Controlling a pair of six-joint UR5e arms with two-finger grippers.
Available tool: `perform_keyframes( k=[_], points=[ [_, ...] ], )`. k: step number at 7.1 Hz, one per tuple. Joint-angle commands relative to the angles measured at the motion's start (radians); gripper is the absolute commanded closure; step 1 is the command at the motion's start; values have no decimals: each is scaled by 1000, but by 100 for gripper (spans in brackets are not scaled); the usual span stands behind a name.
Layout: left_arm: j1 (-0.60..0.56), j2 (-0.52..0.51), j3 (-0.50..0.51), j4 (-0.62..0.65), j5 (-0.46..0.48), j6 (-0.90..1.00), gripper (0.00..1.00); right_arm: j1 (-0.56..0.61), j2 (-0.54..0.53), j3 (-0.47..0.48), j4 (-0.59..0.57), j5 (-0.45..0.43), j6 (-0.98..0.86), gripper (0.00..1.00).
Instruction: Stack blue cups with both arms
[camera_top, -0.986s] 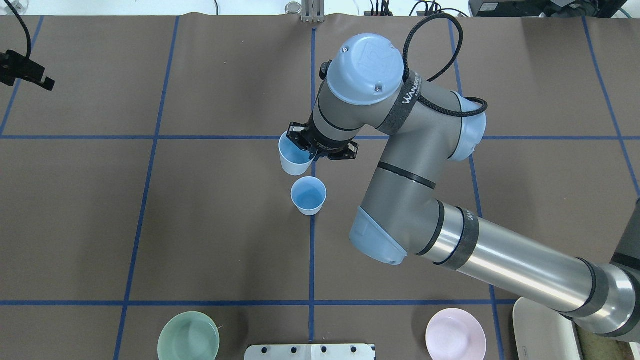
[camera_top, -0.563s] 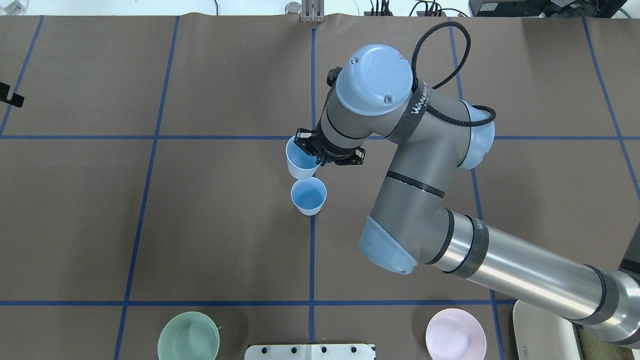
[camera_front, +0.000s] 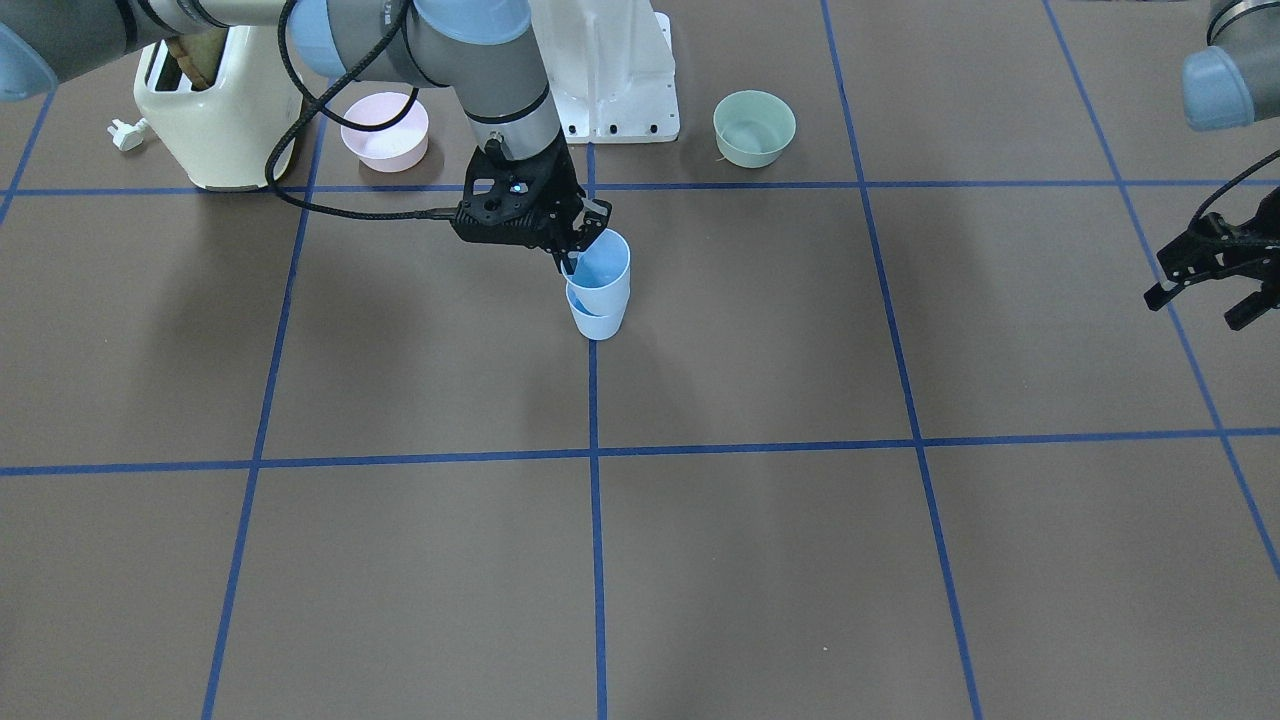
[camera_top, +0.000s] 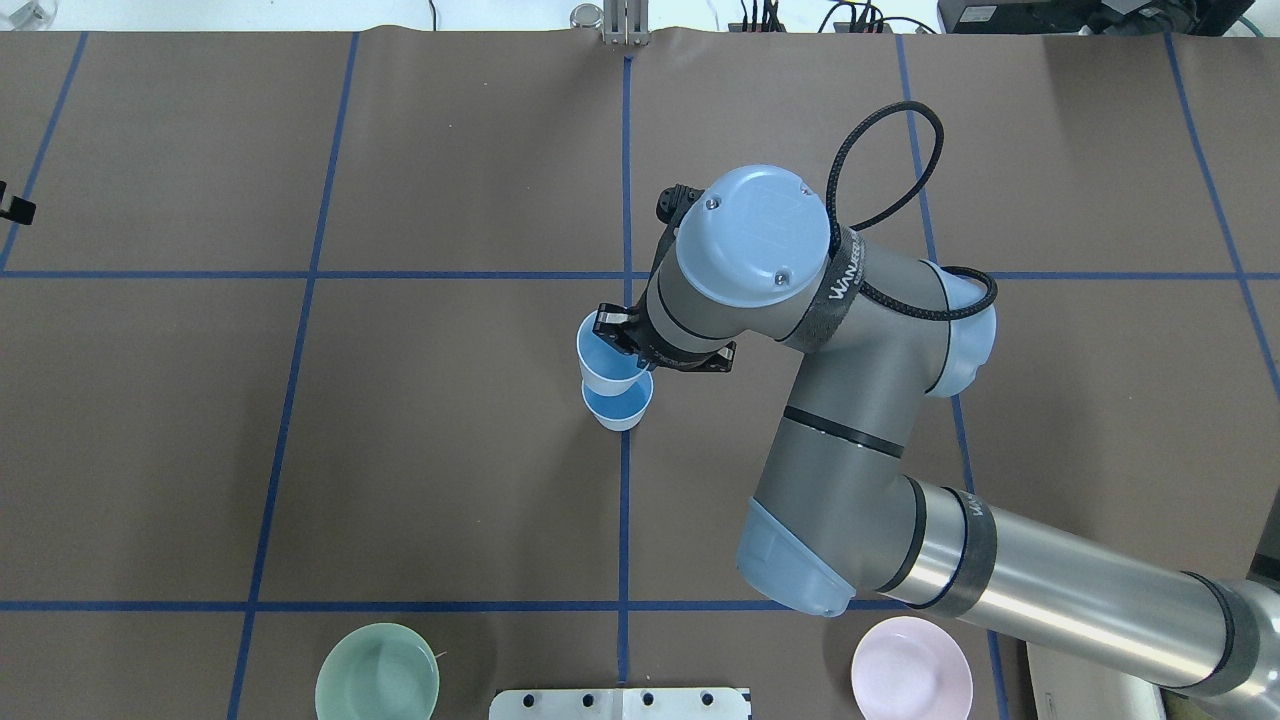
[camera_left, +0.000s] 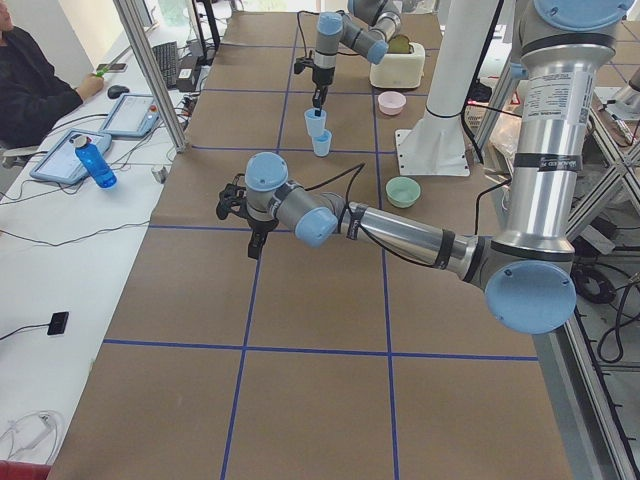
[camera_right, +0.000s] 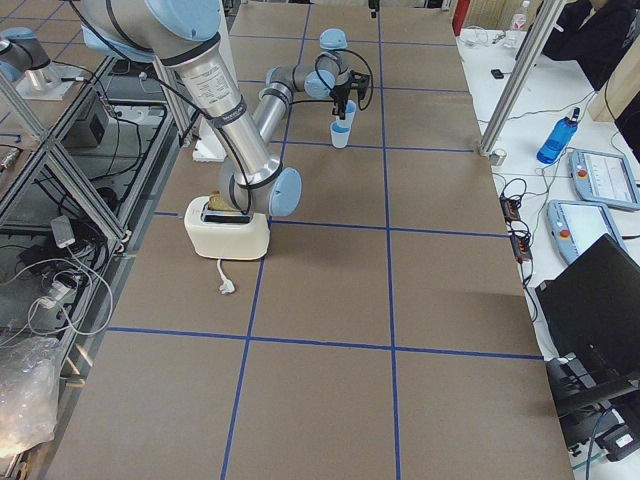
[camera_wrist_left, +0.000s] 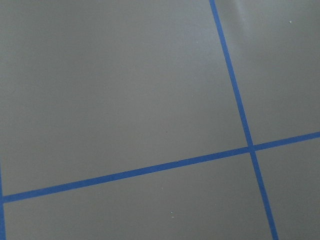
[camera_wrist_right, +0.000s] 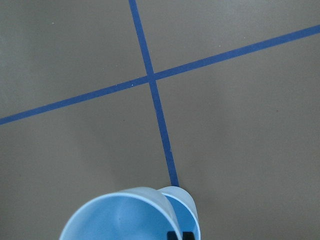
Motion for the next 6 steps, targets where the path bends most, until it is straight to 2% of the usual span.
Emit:
perform_keyframes(
  k=[1,6],
  points=[
    [1,0,1,0,1,0,2,-26,-10,5,1,-29,7,100],
    [1,0,1,1,1,0,2,-26,-19,3,6,-29,2,100]
  ],
)
